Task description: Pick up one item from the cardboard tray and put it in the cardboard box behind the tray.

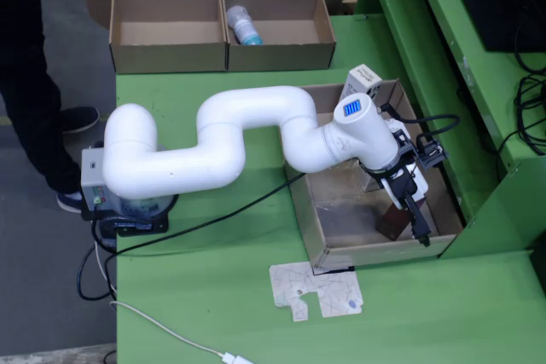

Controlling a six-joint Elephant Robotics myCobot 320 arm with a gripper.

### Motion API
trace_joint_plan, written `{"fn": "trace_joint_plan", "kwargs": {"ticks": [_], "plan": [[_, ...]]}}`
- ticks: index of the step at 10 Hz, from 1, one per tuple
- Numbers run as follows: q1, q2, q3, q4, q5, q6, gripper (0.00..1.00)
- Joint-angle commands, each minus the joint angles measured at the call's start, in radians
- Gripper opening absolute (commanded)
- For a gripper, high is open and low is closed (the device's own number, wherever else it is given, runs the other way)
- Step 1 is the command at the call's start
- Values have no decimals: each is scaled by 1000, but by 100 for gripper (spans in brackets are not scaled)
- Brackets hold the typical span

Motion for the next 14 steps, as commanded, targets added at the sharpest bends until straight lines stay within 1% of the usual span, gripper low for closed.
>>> {"fn": "trace_joint_plan", "kwargs": {"ticks": [1,2,4,5,6,14], "plan": [[7,28,26,13,-6,0,100],[-8,32,26,-8,90,1,100],[6,24,26,9,28,-1,100],[-2,31,26,-6,88,3,100],[-5,32,26,-8,101,4,100],[-5,32,26,-8,101,4,100]]}}
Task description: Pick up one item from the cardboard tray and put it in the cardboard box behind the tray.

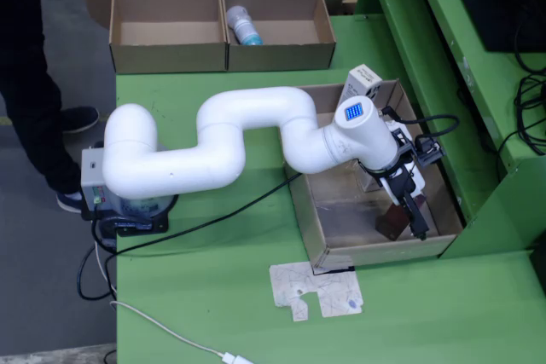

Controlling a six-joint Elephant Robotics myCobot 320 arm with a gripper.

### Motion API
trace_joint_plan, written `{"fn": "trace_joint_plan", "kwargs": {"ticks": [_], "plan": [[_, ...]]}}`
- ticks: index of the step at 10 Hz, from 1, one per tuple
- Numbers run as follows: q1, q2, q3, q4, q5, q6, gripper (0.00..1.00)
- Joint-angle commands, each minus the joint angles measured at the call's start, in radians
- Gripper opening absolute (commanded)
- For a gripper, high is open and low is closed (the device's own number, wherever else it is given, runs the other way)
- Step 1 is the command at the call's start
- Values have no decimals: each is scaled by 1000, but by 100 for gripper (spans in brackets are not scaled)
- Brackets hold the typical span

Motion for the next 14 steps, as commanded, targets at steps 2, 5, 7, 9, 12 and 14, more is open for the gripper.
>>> {"fn": "trace_joint_plan", "kwargs": {"ticks": [2,5,7,9,12,14], "plan": [[-3,38,26,10,4,4,100],[-3,38,26,10,4,4,100],[-3,38,26,10,4,4,100],[-3,38,26,10,4,4,90],[-3,38,26,10,4,4,60],[-3,38,26,10,4,4,40]]}}
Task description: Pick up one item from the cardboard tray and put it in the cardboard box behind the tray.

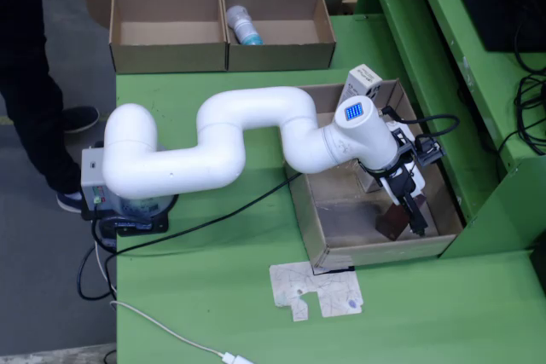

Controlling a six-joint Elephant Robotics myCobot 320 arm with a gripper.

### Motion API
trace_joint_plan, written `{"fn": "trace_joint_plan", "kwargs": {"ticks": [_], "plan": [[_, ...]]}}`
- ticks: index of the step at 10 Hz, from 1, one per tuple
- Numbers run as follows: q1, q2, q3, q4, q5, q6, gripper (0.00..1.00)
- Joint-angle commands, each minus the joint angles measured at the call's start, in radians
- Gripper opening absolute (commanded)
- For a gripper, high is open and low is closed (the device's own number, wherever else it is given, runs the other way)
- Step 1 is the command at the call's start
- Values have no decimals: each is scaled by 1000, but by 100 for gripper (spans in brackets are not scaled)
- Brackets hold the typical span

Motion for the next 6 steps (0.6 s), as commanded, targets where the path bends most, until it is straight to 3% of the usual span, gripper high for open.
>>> {"fn": "trace_joint_plan", "kwargs": {"ticks": [1,4,6], "plan": [[-3,38,26,10,4,5,30],[-3,38,26,10,4,5,0],[-3,38,26,10,4,5,0]]}}
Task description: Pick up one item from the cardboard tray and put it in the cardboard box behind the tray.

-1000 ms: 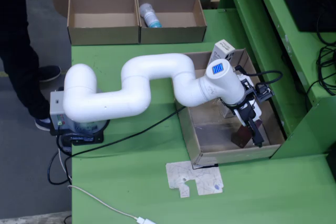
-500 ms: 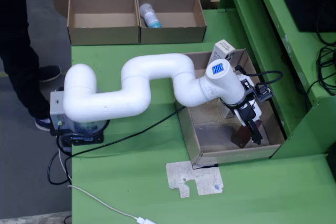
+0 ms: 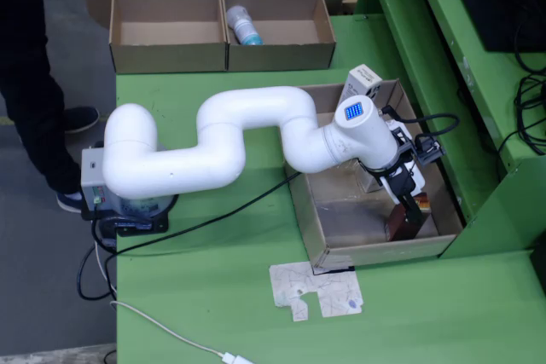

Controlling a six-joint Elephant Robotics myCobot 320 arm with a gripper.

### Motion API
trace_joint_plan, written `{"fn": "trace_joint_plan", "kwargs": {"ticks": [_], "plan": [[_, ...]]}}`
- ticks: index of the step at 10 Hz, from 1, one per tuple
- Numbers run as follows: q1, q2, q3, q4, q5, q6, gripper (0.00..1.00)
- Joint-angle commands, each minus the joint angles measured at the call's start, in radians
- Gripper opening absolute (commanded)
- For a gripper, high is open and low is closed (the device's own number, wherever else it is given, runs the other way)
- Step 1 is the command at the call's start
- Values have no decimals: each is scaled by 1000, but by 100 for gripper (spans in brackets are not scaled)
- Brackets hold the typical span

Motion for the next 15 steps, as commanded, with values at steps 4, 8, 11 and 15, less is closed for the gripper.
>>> {"fn": "trace_joint_plan", "kwargs": {"ticks": [4,8,11,15], "plan": [[-5,38,26,10,1,-1,0],[-5,38,26,10,1,-1,0],[-5,38,26,10,1,-1,0],[-53,107,26,-143,304,16,0]]}}
